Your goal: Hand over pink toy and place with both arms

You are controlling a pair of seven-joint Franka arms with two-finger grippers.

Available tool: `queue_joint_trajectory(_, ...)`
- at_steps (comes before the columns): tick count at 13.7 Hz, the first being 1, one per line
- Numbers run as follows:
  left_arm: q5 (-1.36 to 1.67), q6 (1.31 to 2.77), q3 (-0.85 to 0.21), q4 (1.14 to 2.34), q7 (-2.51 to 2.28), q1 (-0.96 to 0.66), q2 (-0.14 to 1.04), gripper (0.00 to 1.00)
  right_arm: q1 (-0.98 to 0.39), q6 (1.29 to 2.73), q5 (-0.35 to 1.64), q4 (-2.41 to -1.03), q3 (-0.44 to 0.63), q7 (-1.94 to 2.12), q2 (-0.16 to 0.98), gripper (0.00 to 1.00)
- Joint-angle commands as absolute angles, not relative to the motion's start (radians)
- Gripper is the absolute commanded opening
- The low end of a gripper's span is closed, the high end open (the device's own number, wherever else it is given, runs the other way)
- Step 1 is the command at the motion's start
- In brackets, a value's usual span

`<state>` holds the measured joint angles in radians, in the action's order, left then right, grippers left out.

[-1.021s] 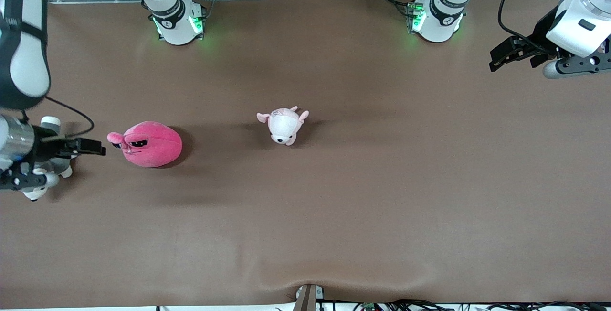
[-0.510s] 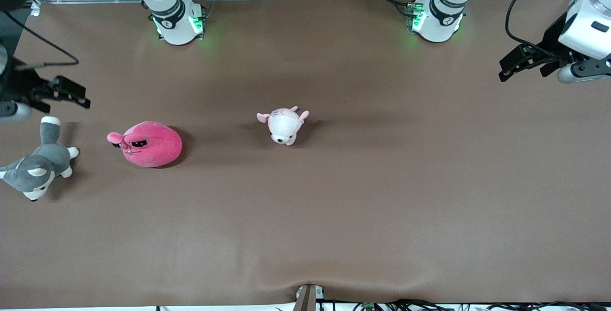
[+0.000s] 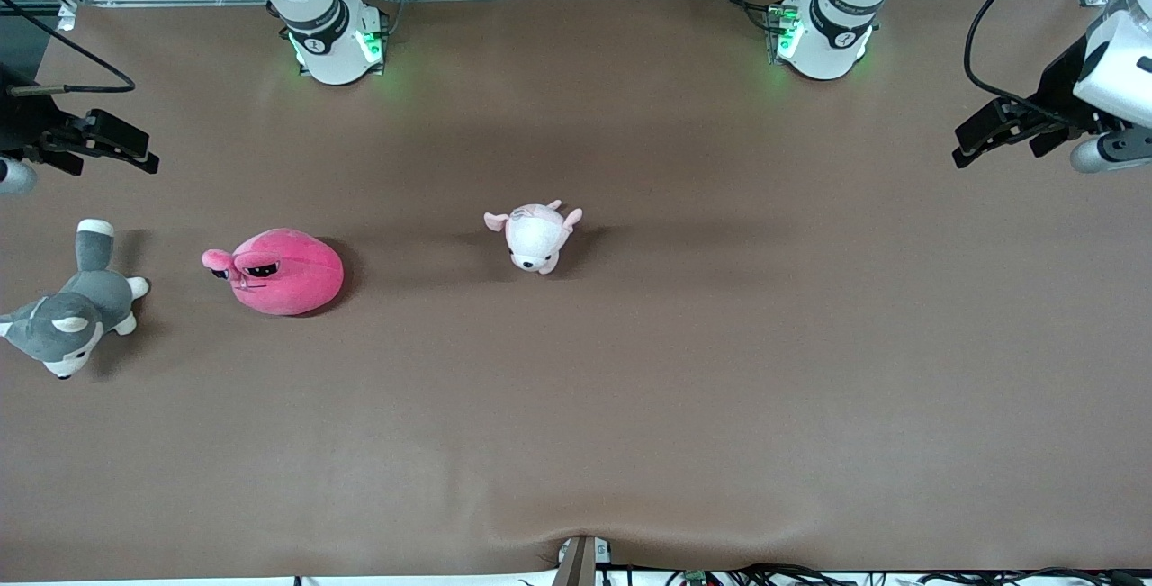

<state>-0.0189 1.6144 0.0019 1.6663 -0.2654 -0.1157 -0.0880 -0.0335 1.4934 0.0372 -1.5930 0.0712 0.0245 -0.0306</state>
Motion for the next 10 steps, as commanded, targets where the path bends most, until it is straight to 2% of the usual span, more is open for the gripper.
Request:
queue_joint_trajectory(1, -0.020, 1.595, 0.005, 1.623, -0.252, -0.127, -0.058, 1.00, -0.029, 1.485, -0.009, -1.594, 0.064, 0.011, -0.049, 1.00)
queue_joint_trajectory(10, -0.020, 1.557, -0.011, 1.608, -0.252, -0.112, -0.055, 1.00, -0.031, 1.485, -0.011, -1.597, 0.066, 0.011, -0.049, 1.00)
